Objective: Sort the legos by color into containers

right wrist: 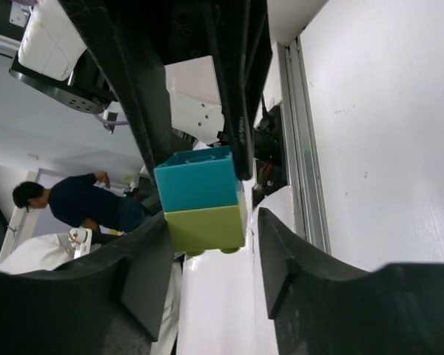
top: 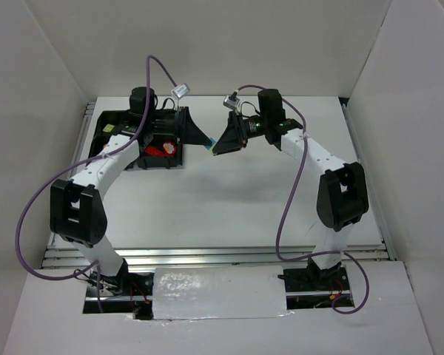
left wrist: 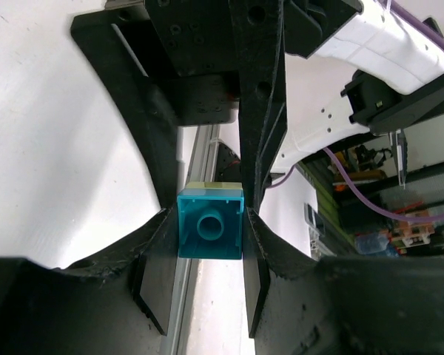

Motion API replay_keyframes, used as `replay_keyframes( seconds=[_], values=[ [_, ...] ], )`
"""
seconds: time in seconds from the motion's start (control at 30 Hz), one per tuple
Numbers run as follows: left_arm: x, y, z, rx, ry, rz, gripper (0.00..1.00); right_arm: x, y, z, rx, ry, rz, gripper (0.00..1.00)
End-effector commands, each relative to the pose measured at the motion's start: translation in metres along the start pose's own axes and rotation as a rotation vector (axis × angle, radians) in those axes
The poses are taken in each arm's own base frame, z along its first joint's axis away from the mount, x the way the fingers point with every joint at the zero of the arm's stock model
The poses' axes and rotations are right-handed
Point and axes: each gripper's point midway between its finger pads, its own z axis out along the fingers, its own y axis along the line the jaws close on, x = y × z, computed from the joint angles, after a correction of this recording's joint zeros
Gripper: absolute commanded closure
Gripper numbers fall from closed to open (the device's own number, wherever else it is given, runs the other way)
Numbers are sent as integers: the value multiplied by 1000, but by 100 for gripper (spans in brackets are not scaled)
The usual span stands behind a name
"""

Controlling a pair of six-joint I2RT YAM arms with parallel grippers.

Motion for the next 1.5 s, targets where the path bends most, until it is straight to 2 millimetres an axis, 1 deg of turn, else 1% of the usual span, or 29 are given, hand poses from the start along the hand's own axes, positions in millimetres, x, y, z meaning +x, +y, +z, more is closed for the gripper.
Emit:
replay_keyframes(
  seconds=[0.0,0.07,0.1,0.13,0.23,0.3,0.37,0.4,0.43,0.47,0.5,0.6,0.63,0.7,0.73,0.8,0.83,0.87,0.9,0.93,0.97,1.03,1.07,1.13,1.17,1.23,1.27,1.4,1.47],
  values=[
    [-4,-4,-1,26,0,41,100,-2,25,3,-48,2,-74,48],
    [-4,-3,0,24,-1,35,100,-4,28,3,-58,-1,-105,59],
    [-3,-1,0,21,-2,31,100,-4,30,3,-60,-6,-109,77],
    [-4,-1,0,22,-2,31,100,-5,31,3,-58,-11,-111,100],
    [-8,10,-2,-30,-23,6,100,-3,31,2,-60,-13,-112,100],
    [-23,29,-11,-134,-76,9,100,3,27,1,-58,-5,-91,100],
    [-31,52,-28,-221,-106,-38,100,9,15,0,-29,-13,-58,100],
    [-43,54,-33,-257,-127,-26,100,10,4,-1,3,-27,-80,100],
    [-50,64,-39,-305,-149,-30,100,19,-7,-1,37,-13,1,100],
    [-52,82,-49,-353,-161,-74,100,18,-13,-2,67,-12,-48,100],
    [-68,86,-56,-398,-193,-54,100,26,-26,-2,121,4,32,100],
    [-84,122,-75,-520,-225,-104,100,26,-32,-4,163,7,29,100],
    [-93,146,-92,-653,-282,-124,100,23,-37,-5,198,-9,28,100],
    [-99,179,-113,-832,-316,-172,100,22,-40,-7,231,-24,41,100],
    [-101,205,-138,-1016,-356,-180,100,20,-46,-8,280,-37,44,100],
    [-98,239,-162,-1187,-356,-237,100,19,-49,-11,328,-44,55,100],
    [-86,272,-181,-1312,-347,-273,100,16,-58,-14,392,-64,56,100],
    [-97,276,-191,-1352,-373,-268,100,15,-58,-15,410,-70,58,100],
    [-91,285,-196,-1378,-356,-296,100,14,-57,-17,431,-80,54,100],
    [-77,308,-200,-1393,-334,-345,100,13,-57,-17,452,-87,48,100],
    [-77,315,-206,-1416,-343,-355,100,9,-56,-18,474,-96,33,100],
    [-81,328,-212,-1430,-368,-345,87,8,-48,-18,470,-95,10,100],
    [-76,336,-212,-1438,-363,-353,77,5,-44,-17,463,-96,-1,100],
    [-75,340,-213,-1447,-364,-351,65,6,-39,-15,437,-85,-1,100],
    [-73,343,-214,-1453,-361,-356,46,6,-41,-15,436,-84,1,100],
    [-75,340,-214,-1451,-360,-346,14,9,-41,-14,425,-75,6,100],
    [-77,338,-215,-1450,-363,-336,1,10,-44,-14,422,-73,13,100],
    [-110,308,-212,-1390,-434,-257,1,11,-48,-9,380,-57,42,100],
    [-140,280,-211,-1344,-501,-176,0,9,-51,-7,383,-57,50,100]
  ],
)
